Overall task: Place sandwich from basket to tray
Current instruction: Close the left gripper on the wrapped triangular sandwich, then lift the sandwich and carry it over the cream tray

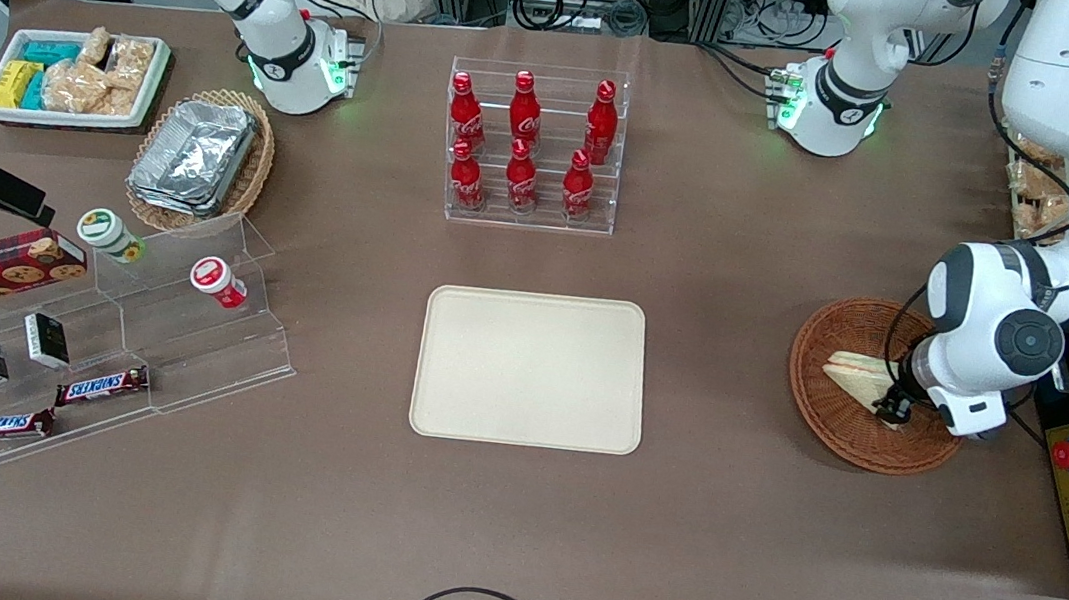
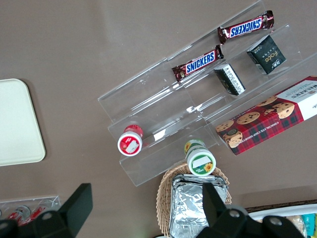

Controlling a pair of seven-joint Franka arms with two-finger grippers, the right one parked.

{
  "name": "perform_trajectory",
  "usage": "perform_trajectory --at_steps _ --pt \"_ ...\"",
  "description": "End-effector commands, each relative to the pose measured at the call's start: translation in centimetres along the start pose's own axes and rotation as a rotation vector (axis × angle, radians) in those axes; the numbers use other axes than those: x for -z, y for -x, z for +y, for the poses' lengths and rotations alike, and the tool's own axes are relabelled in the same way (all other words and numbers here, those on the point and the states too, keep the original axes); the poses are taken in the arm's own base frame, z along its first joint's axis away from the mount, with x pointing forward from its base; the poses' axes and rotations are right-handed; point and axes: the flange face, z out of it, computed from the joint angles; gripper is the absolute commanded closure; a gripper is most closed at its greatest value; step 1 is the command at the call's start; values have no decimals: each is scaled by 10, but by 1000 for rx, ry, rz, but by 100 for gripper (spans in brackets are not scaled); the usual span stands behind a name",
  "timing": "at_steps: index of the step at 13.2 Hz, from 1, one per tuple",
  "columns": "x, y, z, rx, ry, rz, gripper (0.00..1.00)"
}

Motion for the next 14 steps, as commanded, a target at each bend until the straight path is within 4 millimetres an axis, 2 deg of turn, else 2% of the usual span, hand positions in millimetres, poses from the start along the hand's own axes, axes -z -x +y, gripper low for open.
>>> perform_trajectory --at_steps 1,4,7,9,10,11,12,13,14 --pt "17 -3 6 8 11 24 100" --pt "50 -8 22 -39 -48 7 100" --pt "108 -17 41 -112 -83 -6 100" --pt "153 2 63 -236 -62 0 100" --pt "176 16 74 -338 -50 -2 100" --pt "197 40 89 -494 -35 -8 100" --pt "210 67 104 -630 -16 -13 100" --pt "224 100 115 -720 5 -29 100" --pt "230 125 121 -768 27 -40 100"
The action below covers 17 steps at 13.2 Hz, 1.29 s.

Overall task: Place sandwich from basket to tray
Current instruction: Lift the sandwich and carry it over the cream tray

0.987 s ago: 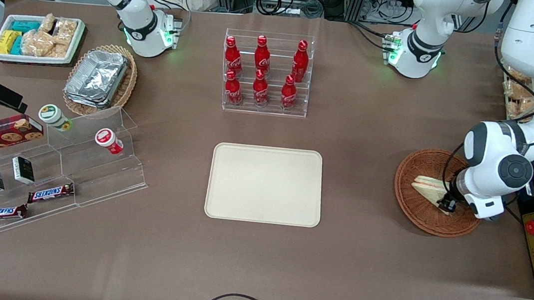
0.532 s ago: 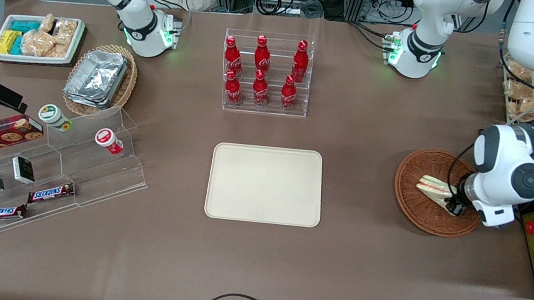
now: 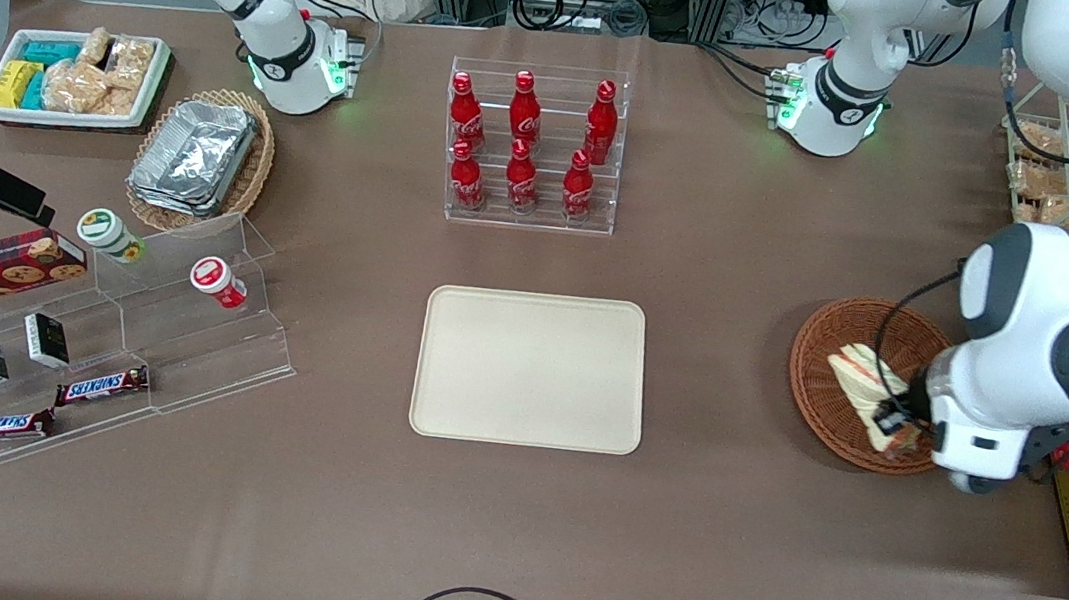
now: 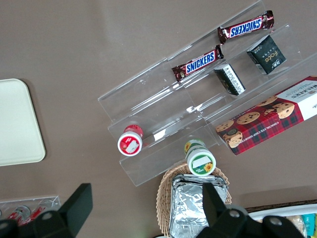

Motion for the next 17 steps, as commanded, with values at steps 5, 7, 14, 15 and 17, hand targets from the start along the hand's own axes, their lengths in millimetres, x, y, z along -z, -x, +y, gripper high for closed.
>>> perform_trajectory --at_steps 5,7,14,15,17 --pt "-74 125 190 -396 13 -110 100" --pt "-114 145 225 -414 34 -111 100" --pt "-179 163 259 -391 87 -83 91" --pt "-178 163 258 -391 81 -80 78" --pt "-178 163 255 -383 47 -71 31"
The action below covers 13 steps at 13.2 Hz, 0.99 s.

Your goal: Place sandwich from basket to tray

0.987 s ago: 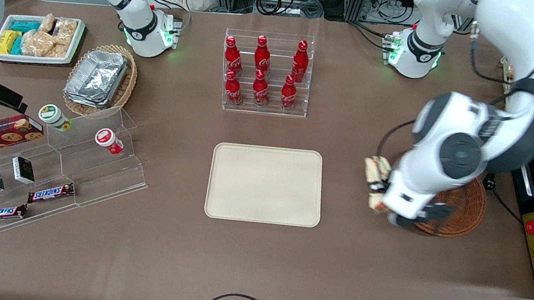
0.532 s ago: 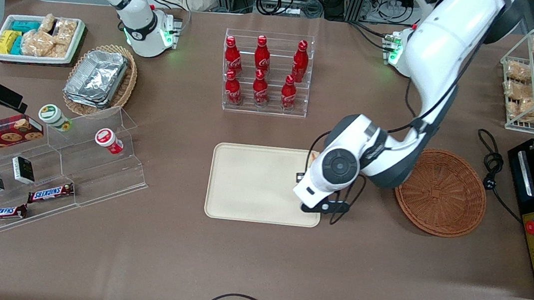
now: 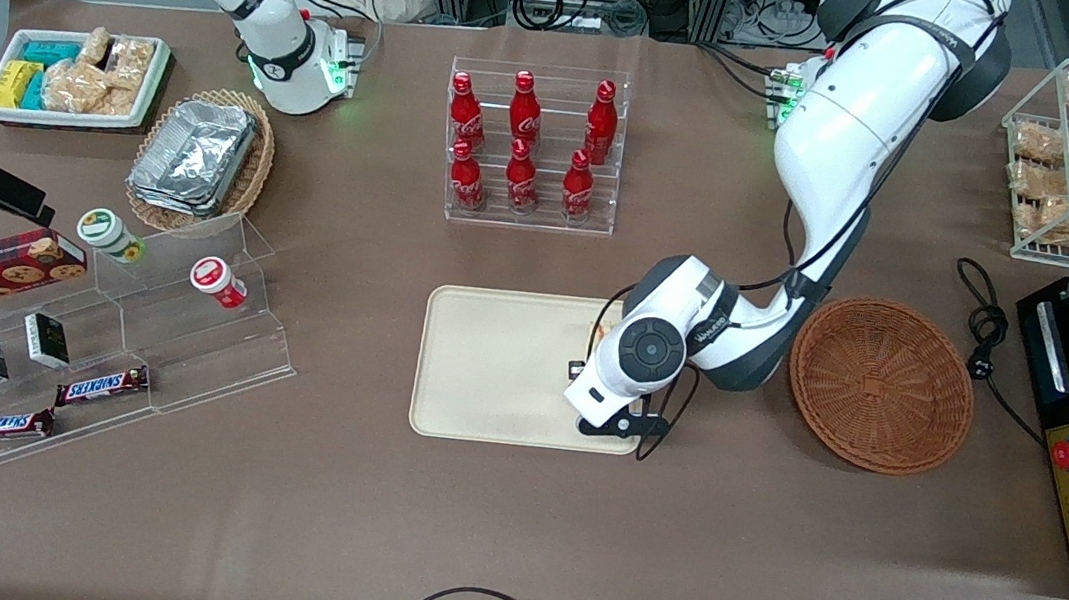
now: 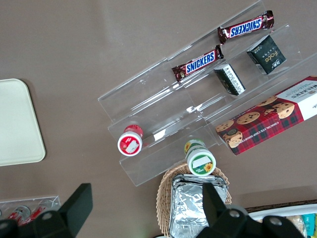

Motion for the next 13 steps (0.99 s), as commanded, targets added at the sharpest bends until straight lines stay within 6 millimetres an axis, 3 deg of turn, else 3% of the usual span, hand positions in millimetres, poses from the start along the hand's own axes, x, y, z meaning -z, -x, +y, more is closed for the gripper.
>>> perform_trajectory --at_steps 1,2,3,5,7,8,10,12,13 --pt "7 2 0 11 -65 18 15" --pt "9 3 -3 3 -95 16 0" --pt "15 2 -8 7 -113 11 0" --pt "54 1 -12 18 -95 54 0" --pt "104 -4 -30 47 -77 100 0" --pt "136 -8 -50 66 -71 117 0" --pt "179 -8 -91 88 -85 99 0" --pt "199 -1 -139 76 -71 73 0" --pt "208 13 -152 43 -50 70 0"
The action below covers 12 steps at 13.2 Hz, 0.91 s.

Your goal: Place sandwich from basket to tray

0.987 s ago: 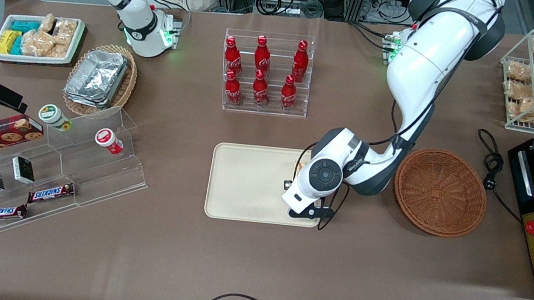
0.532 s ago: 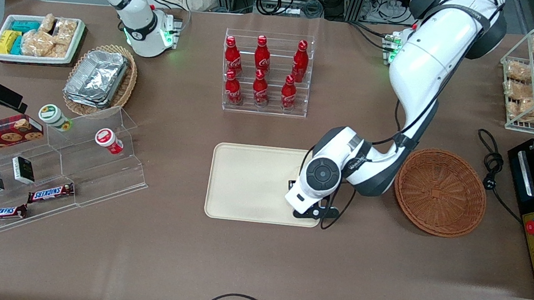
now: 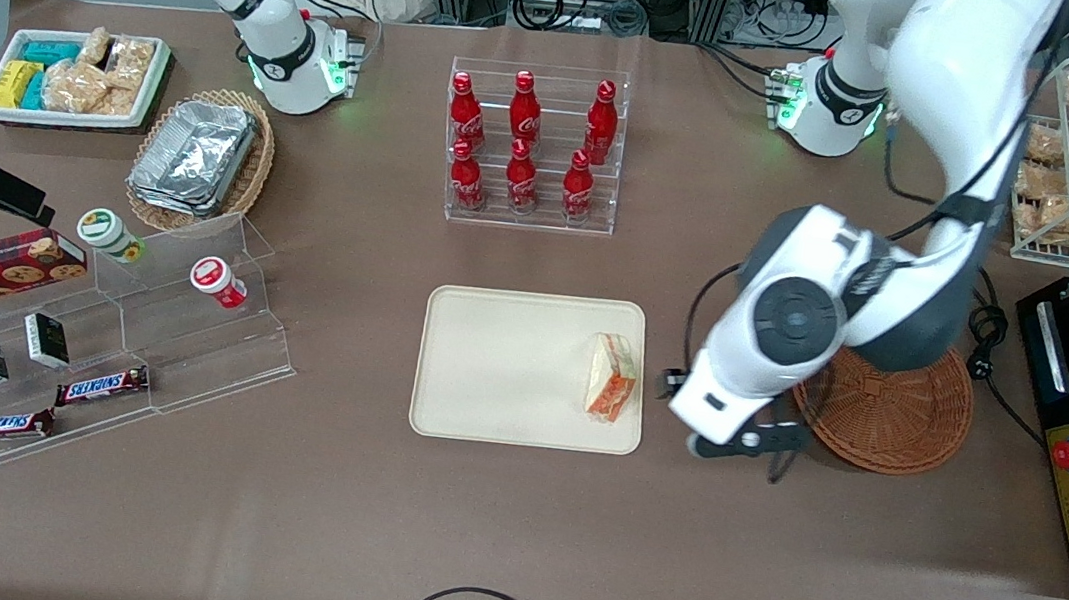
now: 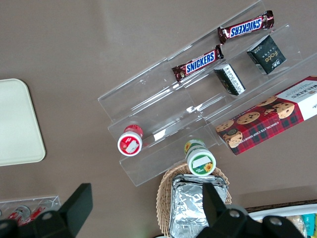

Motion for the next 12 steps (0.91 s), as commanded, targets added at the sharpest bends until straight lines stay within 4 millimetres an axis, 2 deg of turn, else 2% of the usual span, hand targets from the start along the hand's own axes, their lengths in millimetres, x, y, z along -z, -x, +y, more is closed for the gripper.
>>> perform_trajectory --at_steps 1,2,3,4,6,9,12 --pt "13 40 -45 -85 7 -8 0" --pt "17 56 -57 -127 4 22 0" --pt "17 56 -94 -143 -7 34 0" --pt "24 60 -114 -200 -8 32 0" --pt "37 49 -163 -226 38 6 0" --pt "60 36 -211 -305 49 -11 0" --pt "76 17 -240 -350 40 -8 0"
